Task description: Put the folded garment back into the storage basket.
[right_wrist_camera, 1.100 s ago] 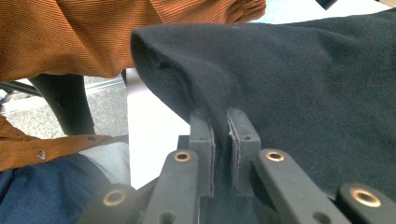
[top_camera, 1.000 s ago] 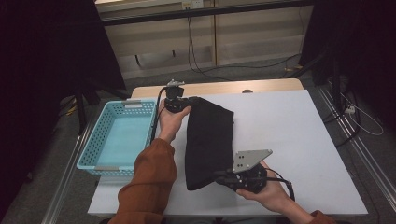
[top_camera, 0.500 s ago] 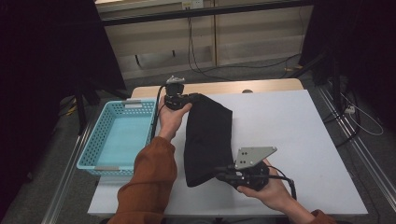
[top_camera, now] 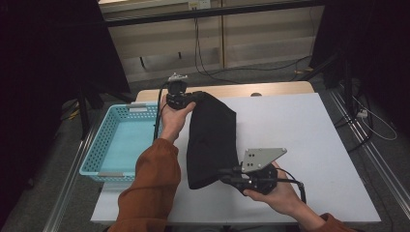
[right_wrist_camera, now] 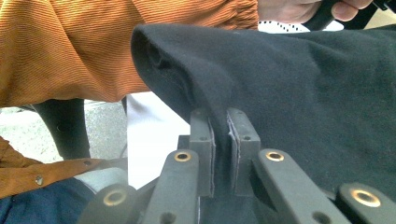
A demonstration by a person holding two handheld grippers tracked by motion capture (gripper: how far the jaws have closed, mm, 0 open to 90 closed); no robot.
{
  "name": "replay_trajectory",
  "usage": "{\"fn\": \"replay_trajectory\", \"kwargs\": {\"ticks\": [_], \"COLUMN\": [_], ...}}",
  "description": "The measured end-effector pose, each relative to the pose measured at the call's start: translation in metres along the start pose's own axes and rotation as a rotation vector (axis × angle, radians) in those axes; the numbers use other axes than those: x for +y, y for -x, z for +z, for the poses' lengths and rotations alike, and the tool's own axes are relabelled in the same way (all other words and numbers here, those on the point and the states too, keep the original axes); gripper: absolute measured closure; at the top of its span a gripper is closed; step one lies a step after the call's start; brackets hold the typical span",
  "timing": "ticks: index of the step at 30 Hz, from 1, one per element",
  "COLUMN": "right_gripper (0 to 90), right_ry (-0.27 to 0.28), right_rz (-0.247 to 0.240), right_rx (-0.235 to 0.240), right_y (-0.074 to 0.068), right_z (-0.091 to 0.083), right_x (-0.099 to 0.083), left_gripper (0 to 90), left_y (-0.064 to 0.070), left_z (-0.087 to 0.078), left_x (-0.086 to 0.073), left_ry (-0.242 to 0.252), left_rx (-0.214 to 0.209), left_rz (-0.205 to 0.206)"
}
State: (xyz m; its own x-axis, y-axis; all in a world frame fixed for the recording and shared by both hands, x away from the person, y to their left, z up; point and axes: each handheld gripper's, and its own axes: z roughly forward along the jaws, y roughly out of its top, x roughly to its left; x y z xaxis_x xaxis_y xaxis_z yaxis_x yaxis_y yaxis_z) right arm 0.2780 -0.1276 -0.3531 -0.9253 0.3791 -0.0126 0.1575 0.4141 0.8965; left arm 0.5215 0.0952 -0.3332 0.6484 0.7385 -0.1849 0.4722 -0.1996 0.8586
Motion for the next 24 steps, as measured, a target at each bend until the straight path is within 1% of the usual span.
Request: {"fn": "replay_trajectory", "kwargs": {"ticks": [1,3,5,7,15,20,24], "right_gripper": [82.8,82.8,82.8,82.8,82.8,82.8,83.0], "right_ry": [0.001,0.005,0.009,0.015,0.028,0.035,0.038], "right_rz": [0.001,-0.005,-0.010,-0.010,-0.025,-0.029,-0.033], "right_rx": [-0.001,0.000,0.001,-0.001,-0.005,-0.003,-0.001], "right_y": [0.000,0.000,0.000,0.000,0.000,0.000,0.000], "right_z": [0.000,0.000,0.000,-0.001,0.000,0.002,0.004], "right_x": [0.001,0.003,0.005,0.007,0.016,0.021,0.024], "left_gripper": [83.7,83.7,83.7,83.7,83.6,83.7,83.7], "left_y": [0.000,-0.002,-0.002,-0.002,-0.003,-0.005,-0.008], "left_z": [-0.001,-0.003,-0.004,-0.006,-0.016,-0.019,-0.023], "left_x": [0.000,0.002,0.003,0.005,0.018,0.020,0.022], "left_ry": [0.002,0.004,0.021,0.020,0.043,0.042,0.046], "left_rx": [0.000,0.002,-0.001,-0.001,0.008,0.013,0.019], "left_rz": [-0.006,-0.002,-0.012,-0.010,-0.004,-0.002,-0.008]}}
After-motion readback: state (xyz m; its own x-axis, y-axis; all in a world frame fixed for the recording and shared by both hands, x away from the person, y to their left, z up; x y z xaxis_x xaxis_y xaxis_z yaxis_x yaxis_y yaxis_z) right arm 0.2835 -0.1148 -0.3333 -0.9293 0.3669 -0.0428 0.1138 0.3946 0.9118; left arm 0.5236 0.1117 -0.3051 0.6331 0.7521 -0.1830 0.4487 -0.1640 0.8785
